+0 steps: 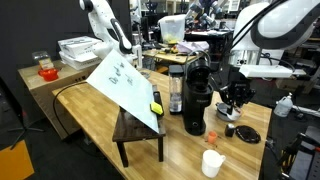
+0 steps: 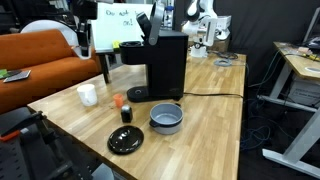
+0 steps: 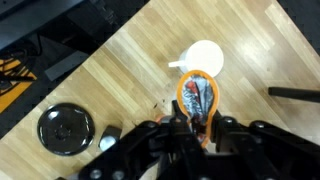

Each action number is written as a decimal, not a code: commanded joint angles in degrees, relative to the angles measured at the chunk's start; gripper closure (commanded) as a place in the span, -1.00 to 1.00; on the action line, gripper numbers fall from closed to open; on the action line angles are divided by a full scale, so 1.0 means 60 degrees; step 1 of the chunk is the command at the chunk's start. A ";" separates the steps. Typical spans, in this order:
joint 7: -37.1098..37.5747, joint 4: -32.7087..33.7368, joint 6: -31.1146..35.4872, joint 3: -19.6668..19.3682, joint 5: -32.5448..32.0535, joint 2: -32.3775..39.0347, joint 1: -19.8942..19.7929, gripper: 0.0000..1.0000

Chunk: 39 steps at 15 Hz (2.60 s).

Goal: Pick the small tin on the table, put it in the coffee maker then close it

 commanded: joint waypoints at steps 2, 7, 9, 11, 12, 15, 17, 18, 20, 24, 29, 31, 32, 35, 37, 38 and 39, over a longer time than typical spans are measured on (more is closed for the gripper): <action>0.0120 0.1200 0.0355 -0.0193 -0.0962 0.0812 -0.0260 0.88; 0.0013 0.2444 0.0503 -0.0268 -0.1248 0.1722 -0.0090 0.88; -0.0004 0.2303 0.0494 -0.0299 -0.1064 0.1626 -0.0062 0.51; -0.0007 0.2401 0.0494 -0.0304 -0.1066 0.1732 -0.0043 0.51; -0.0008 0.2402 0.0494 -0.0304 -0.1067 0.1731 -0.0043 0.51; 0.0050 0.2375 0.0530 -0.0312 -0.1118 0.1693 -0.0035 0.88; 0.0073 0.2373 0.0525 -0.0308 -0.1160 0.1577 -0.0022 0.88; 0.0077 0.2379 0.0510 -0.0305 -0.1155 0.1501 -0.0022 0.88; 0.0008 0.2435 0.0453 -0.0291 -0.1096 0.1378 -0.0031 0.88; 0.0178 0.2595 0.0778 -0.0339 -0.1469 0.1276 -0.0043 0.88; 0.0177 0.2969 0.1252 -0.0567 -0.1998 0.1672 -0.0137 0.88; 0.0187 0.3184 0.1342 -0.0704 -0.2191 0.1933 -0.0163 0.88; 0.0153 0.3307 0.1375 -0.0775 -0.2239 0.2081 -0.0166 0.88; 0.0072 0.3699 0.1366 -0.0951 -0.2299 0.2529 -0.0148 0.88; 0.0001 0.3888 0.1294 -0.0977 -0.2227 0.2742 -0.0123 0.88; -0.0041 0.3937 0.1229 -0.0958 -0.2170 0.2789 -0.0105 0.88; -0.0064 0.3942 0.1199 -0.0951 -0.2150 0.2813 -0.0086 0.88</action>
